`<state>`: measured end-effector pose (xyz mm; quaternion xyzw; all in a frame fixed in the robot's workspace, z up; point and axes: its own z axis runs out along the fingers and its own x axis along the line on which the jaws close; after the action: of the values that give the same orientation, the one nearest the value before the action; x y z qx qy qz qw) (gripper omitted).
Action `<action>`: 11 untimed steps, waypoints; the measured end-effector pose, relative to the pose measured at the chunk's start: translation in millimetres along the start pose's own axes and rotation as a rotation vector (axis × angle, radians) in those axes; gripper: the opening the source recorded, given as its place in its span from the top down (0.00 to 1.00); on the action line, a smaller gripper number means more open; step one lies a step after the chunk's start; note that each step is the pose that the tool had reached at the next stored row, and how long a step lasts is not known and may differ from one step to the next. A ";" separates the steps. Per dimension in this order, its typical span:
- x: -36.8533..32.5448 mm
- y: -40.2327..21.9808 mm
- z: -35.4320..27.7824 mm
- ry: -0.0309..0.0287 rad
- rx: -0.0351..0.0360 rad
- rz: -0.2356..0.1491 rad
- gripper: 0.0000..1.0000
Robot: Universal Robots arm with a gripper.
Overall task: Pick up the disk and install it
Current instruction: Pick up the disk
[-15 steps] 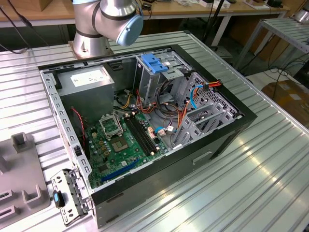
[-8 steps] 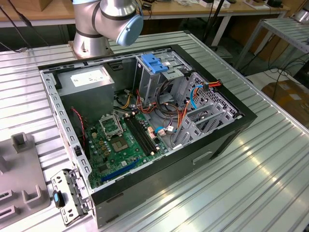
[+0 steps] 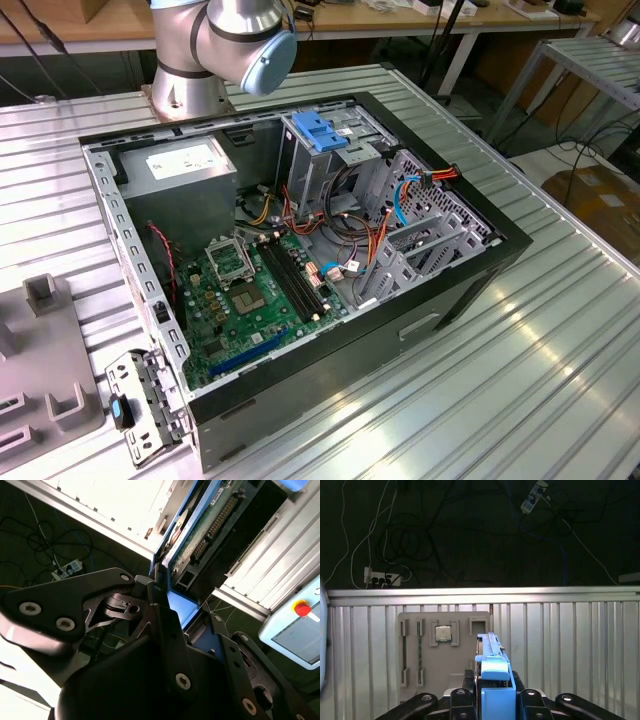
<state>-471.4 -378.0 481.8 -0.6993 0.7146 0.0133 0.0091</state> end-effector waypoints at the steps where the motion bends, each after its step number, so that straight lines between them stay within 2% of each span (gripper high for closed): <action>1: -0.1 0.0 -1.5 0.0000 0.0000 0.000 0.63; 11: -0.7 0.2 -21.1 -0.0001 0.0002 0.000 0.63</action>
<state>-471.5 -378.1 502.9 -0.6993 0.7146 0.0132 0.0092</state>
